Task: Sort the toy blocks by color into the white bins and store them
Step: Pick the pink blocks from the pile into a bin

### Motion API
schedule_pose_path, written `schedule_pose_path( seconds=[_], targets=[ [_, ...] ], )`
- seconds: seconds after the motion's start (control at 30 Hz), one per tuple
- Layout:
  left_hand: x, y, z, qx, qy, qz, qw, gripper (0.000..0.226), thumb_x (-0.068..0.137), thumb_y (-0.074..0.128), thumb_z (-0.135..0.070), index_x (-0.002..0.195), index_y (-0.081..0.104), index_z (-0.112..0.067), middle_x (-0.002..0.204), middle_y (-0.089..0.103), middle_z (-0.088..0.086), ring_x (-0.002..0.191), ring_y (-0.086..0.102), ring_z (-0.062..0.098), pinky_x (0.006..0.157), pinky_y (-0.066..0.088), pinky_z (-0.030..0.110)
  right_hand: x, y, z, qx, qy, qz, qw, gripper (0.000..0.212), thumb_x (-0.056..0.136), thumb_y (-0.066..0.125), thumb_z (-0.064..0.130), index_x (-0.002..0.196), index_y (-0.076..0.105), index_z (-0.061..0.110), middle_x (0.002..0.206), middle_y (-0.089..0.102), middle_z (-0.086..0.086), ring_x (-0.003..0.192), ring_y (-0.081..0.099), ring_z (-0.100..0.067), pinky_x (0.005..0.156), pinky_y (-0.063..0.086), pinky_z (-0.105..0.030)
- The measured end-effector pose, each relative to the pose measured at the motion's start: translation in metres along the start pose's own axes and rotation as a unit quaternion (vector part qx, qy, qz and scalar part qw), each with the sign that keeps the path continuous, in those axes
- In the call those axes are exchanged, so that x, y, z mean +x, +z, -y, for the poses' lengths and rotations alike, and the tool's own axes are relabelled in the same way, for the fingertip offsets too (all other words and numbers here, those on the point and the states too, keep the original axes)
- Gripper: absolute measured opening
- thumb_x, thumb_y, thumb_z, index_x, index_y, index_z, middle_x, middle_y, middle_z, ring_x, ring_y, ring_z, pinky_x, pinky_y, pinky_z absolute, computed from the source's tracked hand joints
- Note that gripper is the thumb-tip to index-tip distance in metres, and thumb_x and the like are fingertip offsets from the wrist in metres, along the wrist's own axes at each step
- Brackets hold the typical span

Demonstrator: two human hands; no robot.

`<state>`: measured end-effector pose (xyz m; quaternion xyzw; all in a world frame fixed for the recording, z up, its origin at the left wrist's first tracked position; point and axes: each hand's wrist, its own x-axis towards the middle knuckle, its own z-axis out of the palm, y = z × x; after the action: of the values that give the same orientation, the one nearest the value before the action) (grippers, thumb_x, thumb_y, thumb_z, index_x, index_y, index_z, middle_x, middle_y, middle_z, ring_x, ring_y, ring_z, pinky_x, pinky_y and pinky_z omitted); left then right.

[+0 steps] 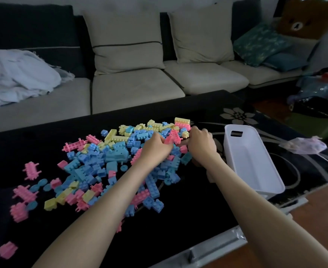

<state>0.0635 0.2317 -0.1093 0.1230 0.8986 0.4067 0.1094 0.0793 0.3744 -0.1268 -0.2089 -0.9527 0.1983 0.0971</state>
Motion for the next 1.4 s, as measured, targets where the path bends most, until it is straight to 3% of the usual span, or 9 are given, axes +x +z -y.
schedule_pose_path(
  seconds=[0.13, 0.3, 0.5, 0.63, 0.73, 0.9, 1.07, 1.17, 1.4],
  targets=[
    [-0.004, 0.011, -0.03, -0.013, 0.031, -0.045, 0.998, 0.019, 0.092, 0.054, -0.031, 0.091, 0.047, -0.013, 0.075, 0.051, 0.0, 0.064, 0.049, 0.015, 0.055, 0.036, 0.028, -0.011, -0.044, -0.004, 0.047, -0.019, -0.047, 0.998, 0.045, 0.088, 0.052, 0.005, 0.131, 0.038, 0.011, 0.118, 0.051, -0.018, 0.111, 0.049, -0.035, 0.079, 0.044, -0.037],
    [-0.015, 0.05, -0.076, 0.02, 0.1, -0.035, 0.994, 0.035, 0.094, 0.05, -0.045, 0.102, 0.055, -0.011, 0.095, 0.065, 0.007, 0.09, 0.06, 0.024, 0.073, 0.044, 0.034, -0.029, -0.092, -0.054, 0.096, 0.058, -0.111, 0.988, 0.045, 0.088, 0.045, 0.005, 0.132, 0.034, 0.005, 0.119, 0.053, -0.021, 0.106, 0.053, -0.035, 0.076, 0.043, -0.038],
    [-0.029, 0.104, -0.114, 0.09, 0.165, 0.025, 0.982, 0.028, 0.093, 0.054, -0.032, 0.108, 0.054, -0.008, 0.098, 0.064, 0.008, 0.092, 0.062, 0.024, 0.063, 0.044, 0.031, -0.047, -0.107, -0.102, 0.124, 0.137, -0.036, 0.982, 0.022, 0.089, 0.045, 0.01, 0.109, 0.044, 0.003, 0.097, 0.05, -0.012, 0.068, 0.047, -0.02, 0.049, 0.029, -0.027],
    [-0.035, 0.107, -0.111, 0.166, 0.185, 0.122, 0.961, 0.048, 0.088, 0.057, -0.035, 0.127, 0.048, -0.007, 0.128, 0.047, 0.012, 0.12, 0.047, 0.03, 0.096, 0.044, 0.041, -0.04, -0.113, -0.089, 0.112, 0.078, -0.087, 0.987, 0.028, 0.091, 0.041, 0.007, 0.118, 0.048, 0.004, 0.11, 0.055, -0.014, 0.087, 0.054, -0.024, 0.068, 0.042, -0.029],
    [-0.044, 0.077, -0.091, 0.136, 0.218, 0.1, 0.961, 0.035, 0.093, 0.051, -0.028, 0.12, 0.051, -0.004, 0.125, 0.049, 0.012, 0.127, 0.04, 0.029, 0.102, 0.038, 0.041, -0.039, -0.102, -0.055, 0.123, 0.017, -0.091, 0.988, 0.04, 0.091, 0.043, 0.013, 0.131, 0.045, 0.008, 0.128, 0.053, -0.012, 0.11, 0.053, -0.027, 0.085, 0.043, -0.03],
    [-0.065, -0.009, -0.002, 0.176, 0.1, 0.023, 0.979, 0.047, 0.09, 0.043, -0.001, 0.136, 0.043, -0.013, 0.138, 0.04, 0.012, 0.127, 0.04, 0.025, 0.1, 0.036, 0.033, -0.058, -0.049, 0.027, 0.131, -0.172, 0.027, 0.976, 0.034, 0.09, 0.049, 0.01, 0.124, 0.052, 0.01, 0.114, 0.061, -0.01, 0.103, 0.056, -0.023, 0.073, 0.035, -0.019],
    [-0.122, -0.088, 0.08, 0.185, -0.025, -0.065, 0.98, 0.036, 0.084, 0.046, 0.006, 0.108, 0.062, -0.016, 0.11, 0.059, 0.003, 0.097, 0.056, 0.018, 0.072, 0.042, 0.026, -0.107, 0.009, 0.083, -0.003, -0.407, 0.263, 0.874, 0.033, 0.087, 0.061, 0.025, 0.118, 0.052, 0.017, 0.106, 0.056, -0.002, 0.098, 0.045, -0.016, 0.079, 0.036, -0.028],
    [-0.149, -0.12, 0.119, 0.187, -0.081, -0.074, 0.976, 0.036, 0.085, 0.044, 0.005, 0.108, 0.06, -0.018, 0.107, 0.059, -0.001, 0.095, 0.056, 0.015, 0.073, 0.04, 0.023, -0.115, 0.017, 0.09, -0.077, -0.403, 0.328, 0.851, 0.03, 0.089, 0.06, 0.035, 0.112, 0.049, 0.019, 0.105, 0.052, 0.001, 0.103, 0.038, -0.018, 0.083, 0.03, -0.031],
    [-0.163, -0.149, 0.154, 0.194, -0.078, -0.034, 0.977, 0.033, 0.092, 0.048, -0.006, 0.122, 0.054, -0.019, 0.119, 0.058, 0.0, 0.101, 0.056, 0.012, 0.076, 0.041, 0.019, -0.106, 0.026, 0.093, -0.144, -0.327, 0.328, 0.875, 0.031, 0.092, 0.055, 0.044, 0.101, 0.06, 0.014, 0.099, 0.057, -0.003, 0.094, 0.05, -0.021, 0.076, 0.031, -0.03]
  ],
)
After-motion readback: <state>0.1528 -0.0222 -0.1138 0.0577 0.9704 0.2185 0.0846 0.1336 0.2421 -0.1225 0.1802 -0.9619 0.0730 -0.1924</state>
